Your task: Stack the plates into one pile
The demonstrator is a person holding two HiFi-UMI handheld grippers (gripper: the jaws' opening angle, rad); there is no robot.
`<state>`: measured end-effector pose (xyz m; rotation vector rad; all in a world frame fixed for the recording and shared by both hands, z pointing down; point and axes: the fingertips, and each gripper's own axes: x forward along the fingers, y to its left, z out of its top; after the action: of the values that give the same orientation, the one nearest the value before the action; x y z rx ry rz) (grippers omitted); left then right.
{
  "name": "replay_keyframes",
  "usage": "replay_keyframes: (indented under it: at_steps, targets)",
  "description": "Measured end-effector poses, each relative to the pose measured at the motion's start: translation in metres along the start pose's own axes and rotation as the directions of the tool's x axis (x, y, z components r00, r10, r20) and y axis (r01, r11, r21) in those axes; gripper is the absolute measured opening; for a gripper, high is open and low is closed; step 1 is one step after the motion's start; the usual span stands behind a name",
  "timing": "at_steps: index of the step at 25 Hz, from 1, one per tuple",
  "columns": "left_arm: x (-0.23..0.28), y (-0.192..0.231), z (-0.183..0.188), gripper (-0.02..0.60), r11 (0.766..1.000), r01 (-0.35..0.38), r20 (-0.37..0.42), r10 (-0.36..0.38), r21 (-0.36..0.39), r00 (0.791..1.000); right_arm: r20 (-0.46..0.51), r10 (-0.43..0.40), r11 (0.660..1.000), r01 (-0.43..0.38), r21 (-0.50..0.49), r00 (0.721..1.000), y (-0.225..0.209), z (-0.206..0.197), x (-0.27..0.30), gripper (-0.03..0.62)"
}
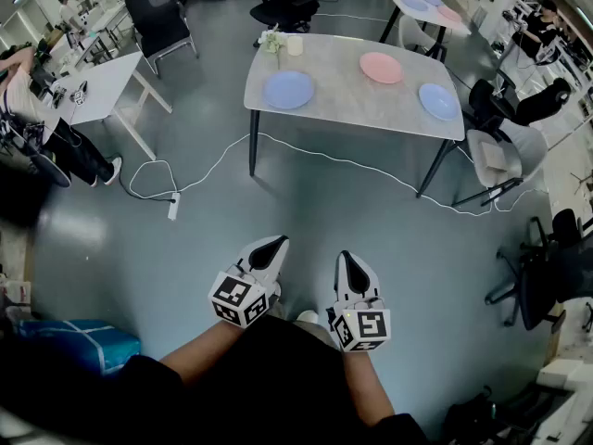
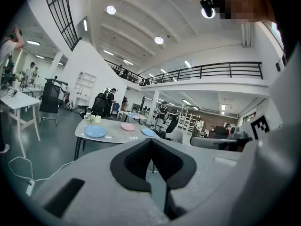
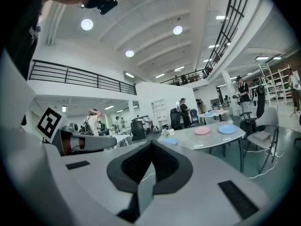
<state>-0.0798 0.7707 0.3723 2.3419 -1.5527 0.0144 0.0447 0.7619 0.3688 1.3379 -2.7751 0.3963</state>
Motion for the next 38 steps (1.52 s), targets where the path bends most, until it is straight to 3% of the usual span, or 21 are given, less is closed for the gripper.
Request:
replay_keyframes:
  at_steps: [3, 9, 15, 19, 25, 30, 38]
  targets:
    - [-0.008, -0.008, -0.007, 0.015, 0.999, -0.043, 0.025, 0.043, 0.007, 0.999, 0.026, 0.043, 0.999, -0.042, -0.022, 0.999, 0.003, 0.002, -0.008, 0.011]
    - [-0.011, -0.001, -0.006, 0.015, 0.997, -0.077, 0.069, 0.075, 0.031, 0.995, 0.066, 0.147, 0.984, -0.152, 0.091, 0.987, 0.010, 0.000, 0.000, 0.011]
    - [0.006, 0.048, 0.010, 0.015, 0.993, -0.110, 0.100, 0.107, 0.030, 0.989, 0.068, 0.217, 0.975, -0.219, 0.028, 0.974, 0.025, 0.011, 0.050, 0.012]
    - [0.034, 0.097, 0.012, 0.015, 0.991, -0.129, 0.073, 0.126, 0.026, 0.989, 0.019, 0.197, 0.980, -0.197, 0.006, 0.980, 0.019, 0.005, 0.106, 0.012]
    - [0.066, 0.191, 0.025, 0.017, 0.984, -0.175, 0.055, 0.177, -0.038, 0.983, -0.076, 0.184, 0.983, -0.185, 0.000, 0.980, 0.013, 0.004, 0.211, 0.012]
    - [0.099, 0.262, 0.031, 0.017, 0.984, -0.176, -0.026, 0.176, -0.019, 0.984, -0.159, 0.153, 0.988, -0.156, -0.007, 0.975, 0.012, -0.001, 0.295, 0.012]
    - [0.132, 0.359, 0.067, 0.015, 0.985, -0.168, -0.034, 0.166, -0.044, 0.985, -0.218, 0.146, 0.985, -0.162, -0.054, 0.965, 0.035, 0.008, 0.401, 0.012]
